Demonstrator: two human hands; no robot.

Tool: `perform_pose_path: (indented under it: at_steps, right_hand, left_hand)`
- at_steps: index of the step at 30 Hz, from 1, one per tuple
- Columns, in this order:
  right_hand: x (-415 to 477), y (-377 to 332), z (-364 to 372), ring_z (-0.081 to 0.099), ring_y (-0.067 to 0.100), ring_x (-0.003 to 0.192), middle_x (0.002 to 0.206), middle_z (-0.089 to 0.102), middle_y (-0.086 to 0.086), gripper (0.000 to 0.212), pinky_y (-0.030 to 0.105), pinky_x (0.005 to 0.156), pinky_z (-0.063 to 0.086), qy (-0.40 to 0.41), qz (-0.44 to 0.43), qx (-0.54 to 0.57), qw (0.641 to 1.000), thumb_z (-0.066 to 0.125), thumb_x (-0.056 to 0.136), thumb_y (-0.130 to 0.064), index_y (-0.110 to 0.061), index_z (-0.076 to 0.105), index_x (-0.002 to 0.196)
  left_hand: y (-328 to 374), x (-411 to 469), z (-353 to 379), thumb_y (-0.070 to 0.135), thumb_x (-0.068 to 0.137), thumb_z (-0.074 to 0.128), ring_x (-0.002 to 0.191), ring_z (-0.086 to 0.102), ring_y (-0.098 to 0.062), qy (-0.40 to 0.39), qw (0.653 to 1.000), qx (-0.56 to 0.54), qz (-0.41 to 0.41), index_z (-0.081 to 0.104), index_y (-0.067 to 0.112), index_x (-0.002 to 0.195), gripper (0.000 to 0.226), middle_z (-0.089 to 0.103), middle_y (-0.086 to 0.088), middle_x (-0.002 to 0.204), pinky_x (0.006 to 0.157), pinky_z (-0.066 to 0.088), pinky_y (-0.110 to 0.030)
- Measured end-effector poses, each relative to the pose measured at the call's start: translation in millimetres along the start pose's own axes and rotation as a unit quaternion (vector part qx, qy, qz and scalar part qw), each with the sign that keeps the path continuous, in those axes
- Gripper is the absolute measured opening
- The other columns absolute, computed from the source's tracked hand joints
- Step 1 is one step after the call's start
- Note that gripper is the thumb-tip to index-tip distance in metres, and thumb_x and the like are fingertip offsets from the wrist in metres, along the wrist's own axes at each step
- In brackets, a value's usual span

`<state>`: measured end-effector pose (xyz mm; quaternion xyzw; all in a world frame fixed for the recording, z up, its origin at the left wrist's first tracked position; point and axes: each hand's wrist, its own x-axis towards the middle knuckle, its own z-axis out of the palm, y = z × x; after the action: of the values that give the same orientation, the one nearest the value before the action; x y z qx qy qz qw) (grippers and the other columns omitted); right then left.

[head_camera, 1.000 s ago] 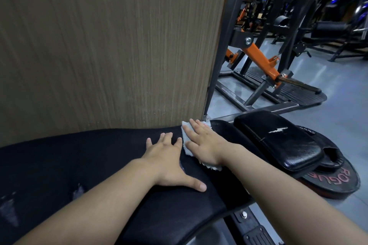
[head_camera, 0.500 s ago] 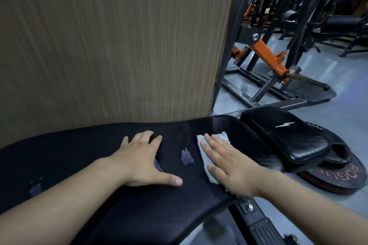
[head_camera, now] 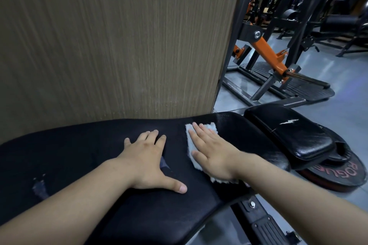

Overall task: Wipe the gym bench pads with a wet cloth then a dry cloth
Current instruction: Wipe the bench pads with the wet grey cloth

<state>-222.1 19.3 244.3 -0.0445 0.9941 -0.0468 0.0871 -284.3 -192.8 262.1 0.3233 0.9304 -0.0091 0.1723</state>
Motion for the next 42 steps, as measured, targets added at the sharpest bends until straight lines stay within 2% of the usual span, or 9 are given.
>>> perform_pose_path:
  at_steps: [5,10,19,21,23,25,36,39,42]
  right_hand:
    - [72.7,-11.6,-6.5,-0.014,0.019,0.15,0.164,-0.014,0.008,0.063,0.03,0.118,-0.012,-0.002,-0.004,-0.001,1.0,0.017,0.105,-0.039,-0.01,-0.006,0.156]
    - [83.1,-16.6,-7.6,-0.012,0.016,0.151,0.164,-0.013,0.005,0.062,0.029,0.119,-0.011,-0.005,-0.01,0.004,1.0,0.017,0.105,-0.039,-0.012,-0.005,0.157]
    - [-1.6,-24.4,0.0,-0.026,0.01,0.145,0.161,-0.024,0.001,0.066,0.026,0.117,-0.017,-0.017,-0.04,-0.004,0.999,0.015,0.104,-0.047,-0.014,-0.013,0.155]
    - [-30.5,-28.9,2.1,-0.031,0.008,0.143,0.159,-0.028,-0.002,0.077,0.029,0.119,-0.016,-0.025,-0.045,-0.01,0.999,0.0,0.093,-0.06,-0.016,-0.016,0.154]
    - [-58.1,-36.6,6.0,-0.034,0.006,0.141,0.156,-0.032,-0.004,0.087,0.028,0.118,-0.017,-0.025,-0.051,-0.016,0.998,-0.013,0.079,-0.063,-0.017,-0.018,0.152]
    - [-79.9,-47.3,13.8,-0.037,0.003,0.139,0.155,-0.035,-0.004,0.086,0.027,0.117,-0.019,-0.015,-0.056,-0.015,0.998,-0.016,0.078,-0.062,-0.017,-0.019,0.152]
    - [-60.6,-79.6,21.3,-0.033,0.009,0.143,0.159,-0.029,-0.001,0.078,0.03,0.119,-0.016,0.008,-0.054,-0.025,0.998,-0.009,0.086,-0.056,-0.018,-0.017,0.153]
    - [-37.5,-81.6,18.1,-0.031,0.008,0.144,0.159,-0.027,-0.003,0.066,0.025,0.117,-0.019,0.004,-0.052,-0.005,0.999,0.005,0.101,-0.051,-0.018,-0.016,0.154]
    - [-5.7,-81.5,14.1,-0.025,0.01,0.146,0.161,-0.023,-0.001,0.063,0.024,0.115,-0.018,0.011,-0.048,0.001,0.999,0.016,0.105,-0.043,-0.017,-0.012,0.155]
  left_hand:
    - [1.0,5.0,-1.7,0.101,0.039,0.053,0.149,0.003,-0.019,0.011,1.0,-0.002,0.004,0.007,0.019,0.156,0.15,0.005,0.004,0.162,0.117,0.015,-0.062]
    - [0.8,4.6,-5.5,0.099,0.037,0.057,0.139,0.021,-0.017,0.022,1.0,-0.005,0.004,0.024,0.018,0.147,0.141,0.024,0.004,0.15,0.114,0.025,-0.058]
    - [-8.4,-11.9,2.1,0.1,0.046,0.053,0.151,-0.006,-0.019,0.03,0.998,-0.05,0.001,0.0,0.011,0.157,0.152,-0.004,-0.001,0.165,0.12,0.001,-0.06]
    - [-17.0,-20.9,2.5,0.101,0.046,0.05,0.151,-0.007,-0.019,0.038,0.998,-0.05,-0.002,-0.001,0.012,0.157,0.151,-0.004,-0.001,0.165,0.121,0.0,-0.058]
    - [-30.7,-33.3,1.7,0.101,0.046,0.048,0.151,-0.008,-0.018,0.041,0.998,-0.052,-0.011,-0.003,0.014,0.158,0.151,-0.005,-0.001,0.165,0.121,-0.001,-0.056]
    - [-47.8,-46.3,0.1,0.102,0.045,0.048,0.151,-0.01,-0.019,0.043,0.997,-0.052,-0.024,-0.005,0.015,0.158,0.152,-0.008,-0.002,0.165,0.122,-0.002,-0.055]
    - [-87.2,-62.8,5.6,0.104,0.036,0.049,0.152,-0.009,-0.024,-0.017,0.997,-0.018,-0.068,-0.004,0.015,0.158,0.16,-0.008,-0.003,0.166,0.122,0.005,-0.055]
    - [-85.8,-61.5,7.7,0.104,0.036,0.047,0.152,-0.01,-0.025,-0.023,0.997,-0.009,-0.069,-0.005,0.015,0.158,0.16,-0.009,-0.003,0.166,0.121,0.006,-0.056]
    - [-85.3,-60.7,10.7,0.104,0.036,0.047,0.152,-0.012,-0.024,-0.024,0.997,-0.008,-0.07,-0.007,0.015,0.158,0.16,-0.011,-0.002,0.166,0.122,0.004,-0.055]
